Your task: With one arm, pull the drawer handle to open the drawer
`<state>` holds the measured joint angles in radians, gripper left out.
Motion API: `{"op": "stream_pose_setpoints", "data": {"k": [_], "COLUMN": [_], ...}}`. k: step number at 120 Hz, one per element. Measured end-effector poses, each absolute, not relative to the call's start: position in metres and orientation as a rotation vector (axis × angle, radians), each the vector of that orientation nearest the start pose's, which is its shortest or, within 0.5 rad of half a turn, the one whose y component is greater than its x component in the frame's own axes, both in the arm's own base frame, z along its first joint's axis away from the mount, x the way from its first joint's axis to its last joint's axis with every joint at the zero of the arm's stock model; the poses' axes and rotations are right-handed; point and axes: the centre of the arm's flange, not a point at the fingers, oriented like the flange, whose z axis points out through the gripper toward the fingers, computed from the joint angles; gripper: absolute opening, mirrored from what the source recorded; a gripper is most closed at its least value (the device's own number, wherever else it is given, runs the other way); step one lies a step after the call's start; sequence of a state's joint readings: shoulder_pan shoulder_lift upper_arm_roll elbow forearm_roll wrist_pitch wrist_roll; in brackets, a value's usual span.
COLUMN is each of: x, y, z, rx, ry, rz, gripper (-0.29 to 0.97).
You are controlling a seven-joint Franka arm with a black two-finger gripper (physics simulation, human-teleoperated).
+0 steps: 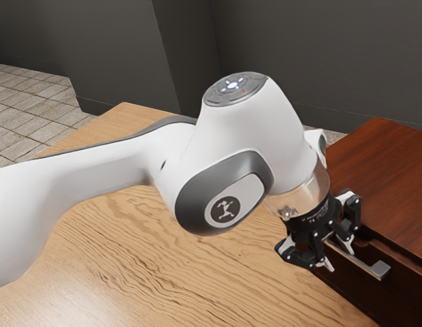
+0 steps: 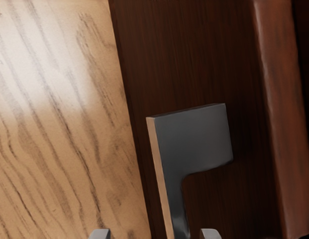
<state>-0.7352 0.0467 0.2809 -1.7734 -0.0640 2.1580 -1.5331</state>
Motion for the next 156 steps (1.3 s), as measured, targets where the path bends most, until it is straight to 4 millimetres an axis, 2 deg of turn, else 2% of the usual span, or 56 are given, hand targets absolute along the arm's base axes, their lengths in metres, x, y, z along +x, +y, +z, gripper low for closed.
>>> {"op": "stream_pose_setpoints", "data": {"k": [44,74,86,156], "x": [0.535,0.527,0.52,0.499], "y": [-0.27,-0.269,-0.267,-0.258], "z": [0.549,0.553,0.545,0.55], "rx": [-2.942,-2.963,-2.963,-3.005], "ry": [-1.774,-1.755,-1.747,-1.751], "rz": [-0.247,-0.259,-0.245,-0.255], "gripper": [0.1,0.09,0.09,0.1]}}
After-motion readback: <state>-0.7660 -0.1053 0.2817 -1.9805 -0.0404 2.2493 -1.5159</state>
